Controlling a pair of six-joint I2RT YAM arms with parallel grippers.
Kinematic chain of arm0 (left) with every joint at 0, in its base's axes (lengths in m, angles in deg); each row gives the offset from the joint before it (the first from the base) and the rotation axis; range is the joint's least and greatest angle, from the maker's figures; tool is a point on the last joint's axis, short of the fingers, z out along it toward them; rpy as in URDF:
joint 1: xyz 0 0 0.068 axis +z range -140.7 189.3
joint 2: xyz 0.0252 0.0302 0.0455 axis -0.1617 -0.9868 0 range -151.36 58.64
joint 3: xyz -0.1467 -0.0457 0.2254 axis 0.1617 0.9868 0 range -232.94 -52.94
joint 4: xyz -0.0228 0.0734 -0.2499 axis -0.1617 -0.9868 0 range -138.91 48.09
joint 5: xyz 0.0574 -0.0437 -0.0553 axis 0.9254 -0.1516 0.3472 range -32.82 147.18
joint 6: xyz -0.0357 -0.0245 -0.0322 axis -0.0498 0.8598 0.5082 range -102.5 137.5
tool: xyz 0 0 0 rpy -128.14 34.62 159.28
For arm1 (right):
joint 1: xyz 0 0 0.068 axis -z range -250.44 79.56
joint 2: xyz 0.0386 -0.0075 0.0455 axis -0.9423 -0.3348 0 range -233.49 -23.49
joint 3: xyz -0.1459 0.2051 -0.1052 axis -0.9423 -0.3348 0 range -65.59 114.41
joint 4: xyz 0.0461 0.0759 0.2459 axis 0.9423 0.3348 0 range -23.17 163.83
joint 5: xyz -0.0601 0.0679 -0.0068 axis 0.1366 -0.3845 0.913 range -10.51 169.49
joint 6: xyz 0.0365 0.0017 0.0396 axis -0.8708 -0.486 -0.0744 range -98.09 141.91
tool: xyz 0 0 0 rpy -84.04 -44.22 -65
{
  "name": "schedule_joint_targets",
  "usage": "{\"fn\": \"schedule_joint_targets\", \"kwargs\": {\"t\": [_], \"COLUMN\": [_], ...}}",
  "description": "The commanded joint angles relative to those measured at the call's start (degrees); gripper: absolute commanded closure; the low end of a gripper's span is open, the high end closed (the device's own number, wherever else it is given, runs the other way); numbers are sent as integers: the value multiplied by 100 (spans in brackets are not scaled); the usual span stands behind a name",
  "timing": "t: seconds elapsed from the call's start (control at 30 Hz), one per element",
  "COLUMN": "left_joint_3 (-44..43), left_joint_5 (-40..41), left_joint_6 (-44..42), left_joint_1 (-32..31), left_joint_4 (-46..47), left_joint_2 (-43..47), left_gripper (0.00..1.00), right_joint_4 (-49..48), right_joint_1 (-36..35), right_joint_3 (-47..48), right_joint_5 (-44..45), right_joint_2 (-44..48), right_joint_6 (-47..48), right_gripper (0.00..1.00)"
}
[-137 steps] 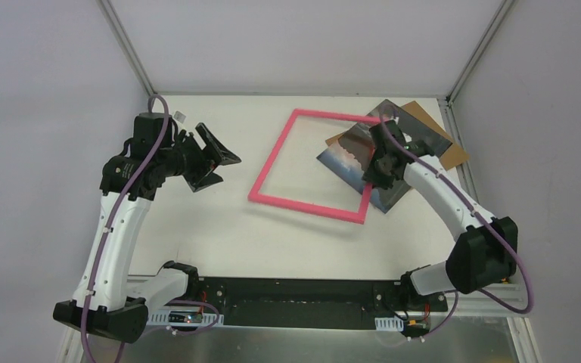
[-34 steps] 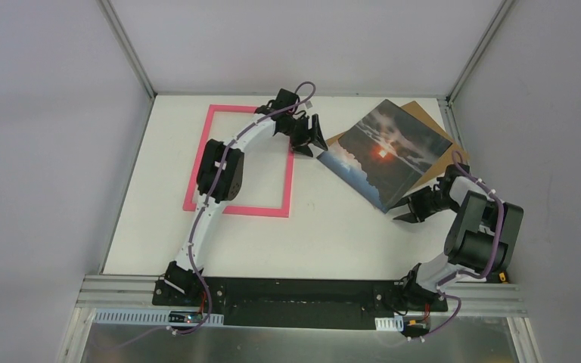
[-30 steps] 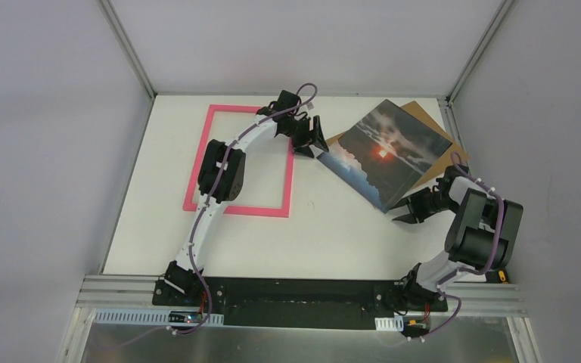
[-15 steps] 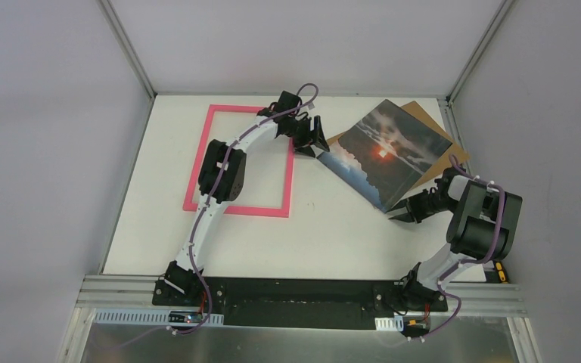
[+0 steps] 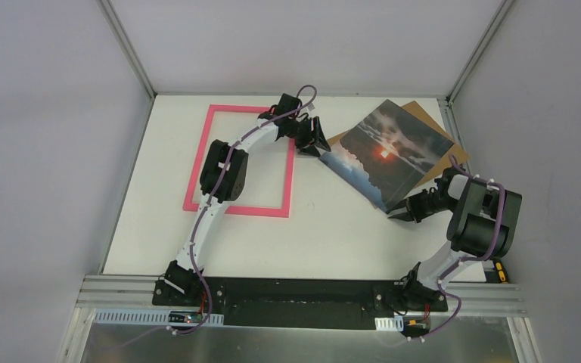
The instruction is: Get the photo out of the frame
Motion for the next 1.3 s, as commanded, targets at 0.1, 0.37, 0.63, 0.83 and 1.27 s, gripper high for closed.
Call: {"fn": "schedule_joint_targets", "kwargs": {"t": [0.1,0.37,0.63,0.83,1.27], "left_joint_3": [128,407,505,468,367], "left_joint_5": [-322,-251,-282,-293,-89], "left_joint_6": [472,496,509,505,112], "left_joint_1": [-55,-25,17,33,63], "left_joint_4": [454,471,454,388,-83], "left_joint_2": [128,326,349,357,470], "left_gripper": [48,37,34,33,32], "right_joint_4": [-60,164,310,642,868], "right_joint_1": [36,36,35,36,36], "right_joint_3": [70,7,33,233,719], "right_joint_5": [244,290,90,299,86], "right_joint_2": [-80,306,752,764,1008], "right_joint_6": [27,9,-147,-138,-401], "right_gripper": [87,85,87,95,94]}}
